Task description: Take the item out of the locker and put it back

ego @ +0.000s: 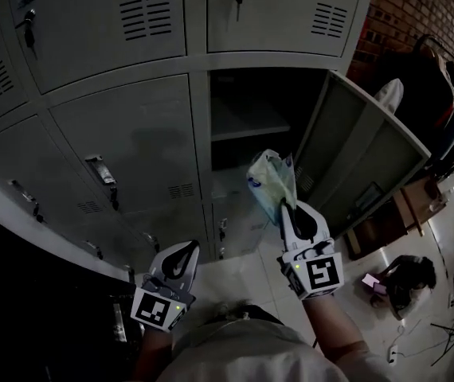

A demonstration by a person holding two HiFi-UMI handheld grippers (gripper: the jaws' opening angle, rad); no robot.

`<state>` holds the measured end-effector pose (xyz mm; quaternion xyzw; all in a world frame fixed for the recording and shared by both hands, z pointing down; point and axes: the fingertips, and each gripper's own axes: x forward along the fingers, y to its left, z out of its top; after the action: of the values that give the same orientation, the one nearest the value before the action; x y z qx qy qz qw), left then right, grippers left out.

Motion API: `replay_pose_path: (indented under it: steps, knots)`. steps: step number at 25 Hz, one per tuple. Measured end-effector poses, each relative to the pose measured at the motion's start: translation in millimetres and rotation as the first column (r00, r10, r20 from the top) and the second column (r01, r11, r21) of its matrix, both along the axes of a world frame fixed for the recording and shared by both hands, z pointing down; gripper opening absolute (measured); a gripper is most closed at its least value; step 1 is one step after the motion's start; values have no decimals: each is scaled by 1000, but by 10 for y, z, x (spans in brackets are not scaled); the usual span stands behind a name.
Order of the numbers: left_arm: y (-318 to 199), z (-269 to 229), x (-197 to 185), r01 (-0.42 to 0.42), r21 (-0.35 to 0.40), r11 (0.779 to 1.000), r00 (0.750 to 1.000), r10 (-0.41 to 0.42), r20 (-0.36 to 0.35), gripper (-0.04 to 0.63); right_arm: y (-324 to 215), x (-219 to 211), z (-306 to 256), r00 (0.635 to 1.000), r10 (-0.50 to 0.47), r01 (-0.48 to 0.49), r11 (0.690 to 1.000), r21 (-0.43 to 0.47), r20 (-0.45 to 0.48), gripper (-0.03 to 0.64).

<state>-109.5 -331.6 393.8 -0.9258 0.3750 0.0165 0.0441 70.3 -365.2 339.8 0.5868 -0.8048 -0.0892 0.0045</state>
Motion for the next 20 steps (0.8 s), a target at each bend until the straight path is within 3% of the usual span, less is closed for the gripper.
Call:
replay_pose_path:
  steps: [6,10,17,20]
  knots:
    - [-302,-15,-75,20,-10,1000,1000,-20,-10,0,-1221,-60,-627,998,34,-29,994,101,-48,14]
    - [-422,-17,-145,48,-31,998,999,-48,-9,0,-1905,-176,-798,999,19,-17,999,43,-50,14]
    - [-549,29,-179,90,-31,996,996,-89,19,0,-2233,-295,-379,997,-30,24,997,-75,-74,31]
    - [-545,49,-154,83,-47,995,996,-81,38,0,-2238,-310,-345,996,-89,87,994,-71,-22,129]
